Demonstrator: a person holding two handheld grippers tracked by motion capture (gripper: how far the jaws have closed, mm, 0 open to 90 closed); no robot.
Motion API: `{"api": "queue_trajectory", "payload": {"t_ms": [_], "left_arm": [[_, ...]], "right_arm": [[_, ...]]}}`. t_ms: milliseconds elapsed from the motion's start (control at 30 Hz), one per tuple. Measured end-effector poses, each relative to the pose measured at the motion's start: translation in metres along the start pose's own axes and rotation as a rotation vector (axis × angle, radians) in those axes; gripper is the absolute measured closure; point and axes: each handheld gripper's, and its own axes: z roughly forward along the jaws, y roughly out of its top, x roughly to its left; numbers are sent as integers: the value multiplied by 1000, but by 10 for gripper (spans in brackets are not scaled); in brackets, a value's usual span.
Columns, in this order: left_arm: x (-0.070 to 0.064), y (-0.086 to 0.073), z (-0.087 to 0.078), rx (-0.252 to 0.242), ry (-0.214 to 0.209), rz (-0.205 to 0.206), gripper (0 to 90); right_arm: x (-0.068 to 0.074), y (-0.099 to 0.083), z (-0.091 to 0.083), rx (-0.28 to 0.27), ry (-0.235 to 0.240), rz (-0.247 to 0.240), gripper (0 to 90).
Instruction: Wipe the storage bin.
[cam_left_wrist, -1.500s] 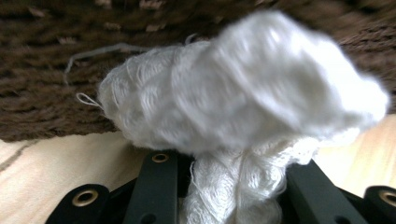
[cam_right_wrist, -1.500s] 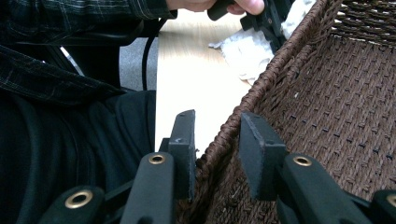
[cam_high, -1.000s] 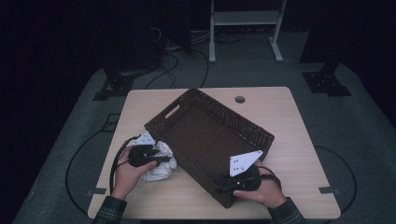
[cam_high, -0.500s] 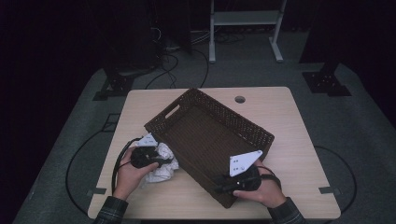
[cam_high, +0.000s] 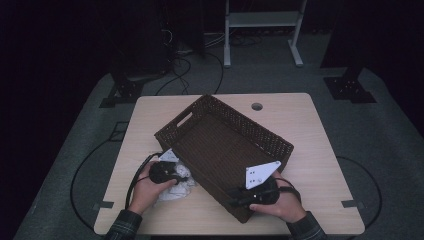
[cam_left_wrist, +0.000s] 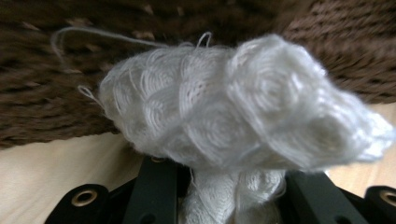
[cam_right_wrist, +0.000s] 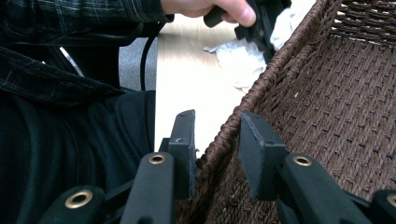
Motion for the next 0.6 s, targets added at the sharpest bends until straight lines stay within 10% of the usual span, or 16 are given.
{"api": "queue_trajectory", "payload": {"t_ms": [600], "left_arm": [[-16,10,-37,-136,2,36,693]], "right_arm": [[0,0,0,-2,-7,1,664]]}}
